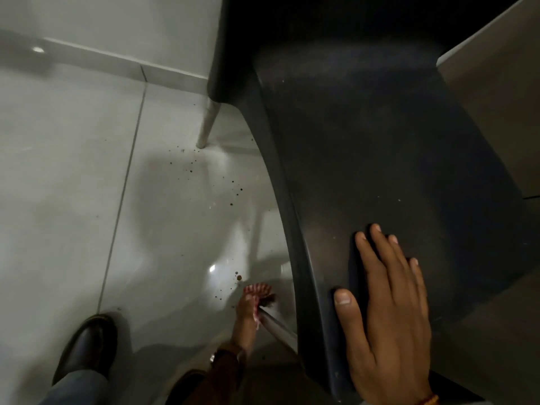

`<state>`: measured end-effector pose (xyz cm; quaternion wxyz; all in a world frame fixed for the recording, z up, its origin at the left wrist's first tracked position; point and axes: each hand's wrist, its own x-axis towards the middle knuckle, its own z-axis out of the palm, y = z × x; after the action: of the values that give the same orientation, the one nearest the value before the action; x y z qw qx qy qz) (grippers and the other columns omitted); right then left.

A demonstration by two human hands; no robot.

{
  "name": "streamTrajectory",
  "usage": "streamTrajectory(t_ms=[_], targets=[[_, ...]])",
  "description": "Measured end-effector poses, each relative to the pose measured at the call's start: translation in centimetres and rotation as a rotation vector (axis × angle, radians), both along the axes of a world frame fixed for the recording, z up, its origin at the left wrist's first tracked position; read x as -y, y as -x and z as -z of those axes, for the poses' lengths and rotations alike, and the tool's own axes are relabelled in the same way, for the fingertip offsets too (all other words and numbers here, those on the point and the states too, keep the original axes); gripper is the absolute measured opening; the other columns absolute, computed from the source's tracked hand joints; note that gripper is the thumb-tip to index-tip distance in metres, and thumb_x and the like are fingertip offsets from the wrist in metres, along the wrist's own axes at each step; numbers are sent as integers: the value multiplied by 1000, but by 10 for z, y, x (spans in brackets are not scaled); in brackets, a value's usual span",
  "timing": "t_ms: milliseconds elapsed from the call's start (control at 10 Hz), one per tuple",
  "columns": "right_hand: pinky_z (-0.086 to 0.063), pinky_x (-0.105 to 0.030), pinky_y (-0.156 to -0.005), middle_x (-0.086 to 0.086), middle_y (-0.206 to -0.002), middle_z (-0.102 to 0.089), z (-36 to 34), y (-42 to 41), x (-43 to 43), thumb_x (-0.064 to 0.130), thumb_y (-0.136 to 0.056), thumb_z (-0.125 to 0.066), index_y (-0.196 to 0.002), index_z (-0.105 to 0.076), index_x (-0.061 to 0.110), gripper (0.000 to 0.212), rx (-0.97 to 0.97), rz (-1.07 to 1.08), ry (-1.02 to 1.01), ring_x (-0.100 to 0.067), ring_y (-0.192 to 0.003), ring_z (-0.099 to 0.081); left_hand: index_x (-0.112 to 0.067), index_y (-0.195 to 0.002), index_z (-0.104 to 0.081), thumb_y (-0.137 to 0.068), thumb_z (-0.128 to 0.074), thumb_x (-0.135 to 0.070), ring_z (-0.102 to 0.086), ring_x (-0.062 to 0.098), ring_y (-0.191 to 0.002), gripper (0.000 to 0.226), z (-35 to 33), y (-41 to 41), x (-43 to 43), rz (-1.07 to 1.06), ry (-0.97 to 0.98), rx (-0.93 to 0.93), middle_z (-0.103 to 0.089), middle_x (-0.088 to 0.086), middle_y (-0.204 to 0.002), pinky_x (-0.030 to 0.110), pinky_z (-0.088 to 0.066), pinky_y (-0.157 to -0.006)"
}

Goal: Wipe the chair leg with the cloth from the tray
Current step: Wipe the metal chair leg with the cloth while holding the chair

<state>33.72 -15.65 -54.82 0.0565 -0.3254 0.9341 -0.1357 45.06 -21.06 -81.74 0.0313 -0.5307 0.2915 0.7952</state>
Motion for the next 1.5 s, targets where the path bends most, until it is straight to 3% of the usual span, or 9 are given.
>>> streamTrajectory(t_ms=[100, 200, 300, 400, 600, 900, 1100, 1200, 1500], targets=[[-11, -47, -127, 6, -171, -24, 1, 0, -2, 60, -103, -26, -160, -30, 27, 67, -15, -12, 15, -18, -158, -18, -41, -98, -63, -109, -27, -33, -69, -7, -65, 38, 18, 7, 17, 133, 17, 69, -76, -27, -72, 24, -49, -61], [-10, -47, -127, 5, -171, -24, 3, 2, -1, 61, -103, -24, -160, -30, 26, 68, -4, -3, -7, -17, -158, -17, -30, -99, -66, -108, -33, -23, -69, 0, -61, 36, 12, 10, 15, 125, 46, 117, -78, -7, -71, 17, -50, -53], [-8, -45, -127, 5, -171, -24, 1, 1, 0, 63, -103, -22, -161, -28, 27, 68, 7, 9, -14, -16, -158, -16, -20, -117, -66, -108, -35, -32, -73, 11, -92, 34, -30, 2, 2, 61, -28, 102, -75, 10, -110, 25, -56, -77], [-7, -45, -127, 5, -171, -23, 2, 1, -1, 62, -103, -23, -161, -27, 29, 67, 4, 6, -28, -15, -159, -15, -15, -137, -52, -104, -44, -25, -69, 20, -104, 35, -86, 4, -12, -179, -156, 37, -70, 5, -122, 35, -57, -87], [-8, -47, -127, 2, -171, -24, 0, 2, 0, 63, -103, -22, -161, -26, 28, 68, 27, 14, -49, -18, -159, -16, -5, -125, -64, -98, -58, -15, -65, 35, -110, 30, -151, 26, -19, -295, -262, 168, -69, 20, -119, 52, -48, -106], [-12, -51, -126, -1, -170, -26, -6, 2, 0, 53, -98, -35, -159, -31, 23, 68, 57, 20, -93, -25, -158, -21, -5, -116, -72, -96, -59, -23, -68, 35, -110, 29, -190, 0, 12, -216, -257, 115, -75, 13, -113, 58, -50, -102], [-7, -55, -126, 4, -174, -14, -15, 14, 36, 54, -96, -38, -160, -29, 25, 71, 152, -23, -76, -19, -160, -5, -12, -125, -70, -104, -47, -18, -71, 30, -112, 32, -200, -20, 78, -163, -96, -96, -78, 9, -115, 26, -53, -65], [-4, -53, -127, 1, -174, -12, -18, 36, 91, 57, -97, -38, -161, -27, 23, 73, 162, -52, -10, -21, -160, -2, -22, -132, -65, -107, -37, -20, -68, 19, -120, 38, -214, -24, 135, -234, 96, -205, -75, -1, -125, 32, -49, -85], [1, -61, -125, -2, -174, -1, 0, 82, 207, 74, -92, -27, -163, -11, 31, 85, 165, -27, -85, -25, -159, 6, -14, -141, -51, -106, -37, -8, -64, 22, -124, 39, -188, 23, 258, -305, 430, -180, -69, 3, -133, 44, -50, -97]])
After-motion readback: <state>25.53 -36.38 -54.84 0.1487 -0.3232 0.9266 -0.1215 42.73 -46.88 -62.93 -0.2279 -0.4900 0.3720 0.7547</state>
